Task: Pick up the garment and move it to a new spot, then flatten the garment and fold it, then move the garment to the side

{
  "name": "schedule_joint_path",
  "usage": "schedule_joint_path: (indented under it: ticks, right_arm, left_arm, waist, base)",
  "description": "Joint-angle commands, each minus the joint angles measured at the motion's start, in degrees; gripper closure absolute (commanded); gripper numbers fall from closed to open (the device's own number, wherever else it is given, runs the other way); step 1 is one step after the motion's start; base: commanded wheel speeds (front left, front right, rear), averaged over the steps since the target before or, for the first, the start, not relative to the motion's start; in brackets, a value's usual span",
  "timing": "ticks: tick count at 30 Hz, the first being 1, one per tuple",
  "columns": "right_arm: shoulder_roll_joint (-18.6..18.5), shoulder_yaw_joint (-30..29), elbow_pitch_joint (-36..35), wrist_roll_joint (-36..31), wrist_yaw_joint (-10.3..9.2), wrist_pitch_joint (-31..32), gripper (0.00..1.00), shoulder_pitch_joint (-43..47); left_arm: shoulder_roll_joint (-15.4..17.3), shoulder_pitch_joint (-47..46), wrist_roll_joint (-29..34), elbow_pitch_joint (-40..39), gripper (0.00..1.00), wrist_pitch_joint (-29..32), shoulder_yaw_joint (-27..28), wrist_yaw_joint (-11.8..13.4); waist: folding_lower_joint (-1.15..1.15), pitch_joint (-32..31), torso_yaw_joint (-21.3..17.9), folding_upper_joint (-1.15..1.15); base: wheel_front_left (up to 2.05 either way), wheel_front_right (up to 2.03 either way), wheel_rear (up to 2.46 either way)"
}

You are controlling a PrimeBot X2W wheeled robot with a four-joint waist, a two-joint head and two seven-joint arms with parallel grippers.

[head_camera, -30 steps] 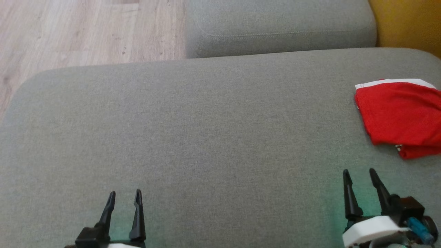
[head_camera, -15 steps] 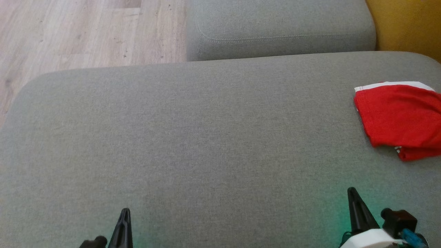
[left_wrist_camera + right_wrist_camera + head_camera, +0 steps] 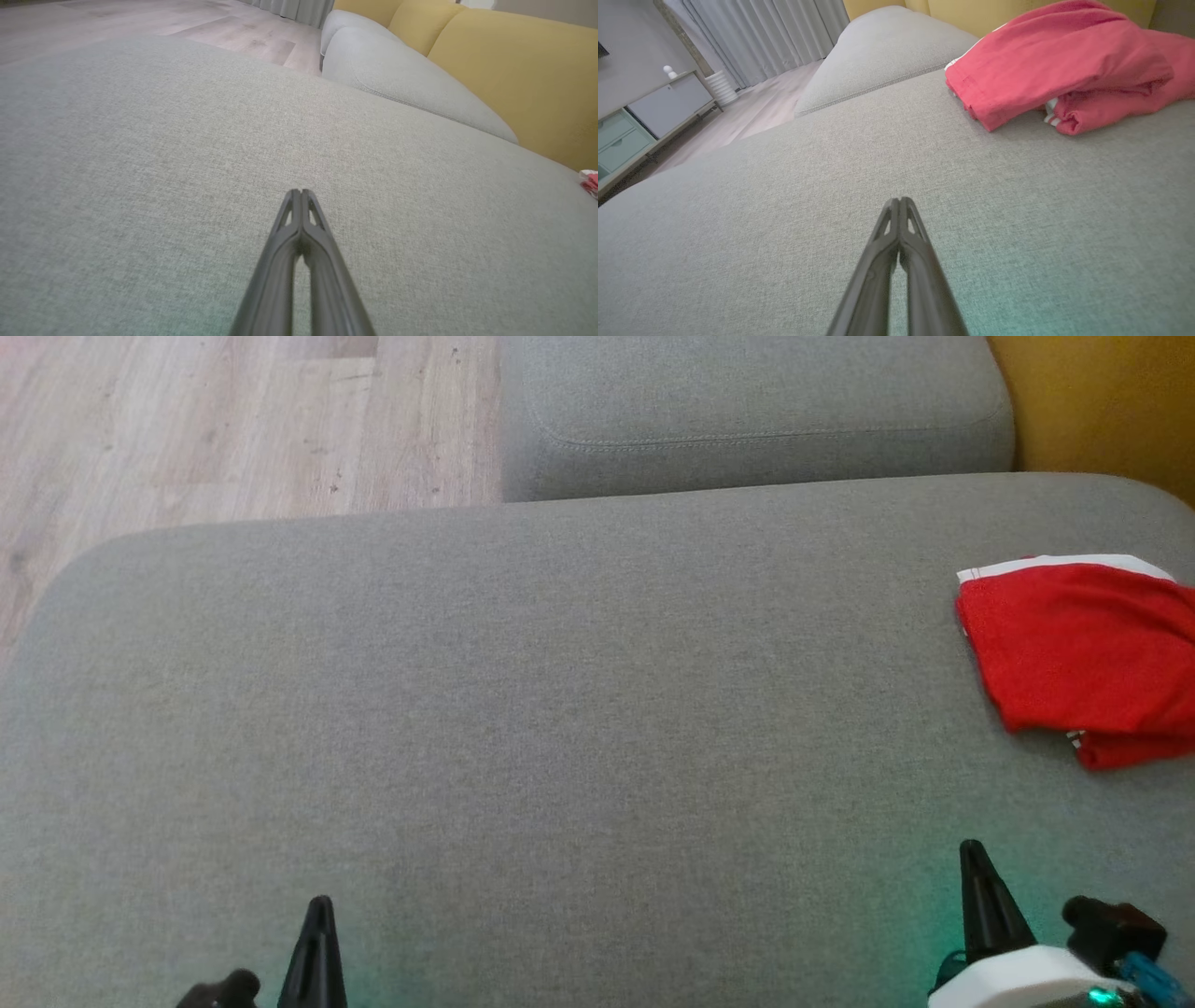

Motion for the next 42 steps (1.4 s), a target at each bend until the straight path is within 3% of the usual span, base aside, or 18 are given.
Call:
schedule_joint_path:
  ticks: [1,42]
  right_arm:
    - [-0.08,-0.37,-2.12,1.84,-0.01,0.32,1.00,-2.81]
    - [-0.19,-2.23,-4.68,29.36,-0.02,6.89,1.00,-6.06]
  left_arm:
    - [0.03,-2.56,-1.59,-2.00,1.00,0.34,1.25,-0.11]
    - [0.07,-6.26,-27.32,-4.51,1.00,7.06,5.10,-1.37]
  waist:
    - [0.00,0.00,-0.02,0.00]
    - [0.00,0.13,-0.65,0.00]
  base:
    - [0.00,0.00,0.00]
    - [0.00,0.00,0.00]
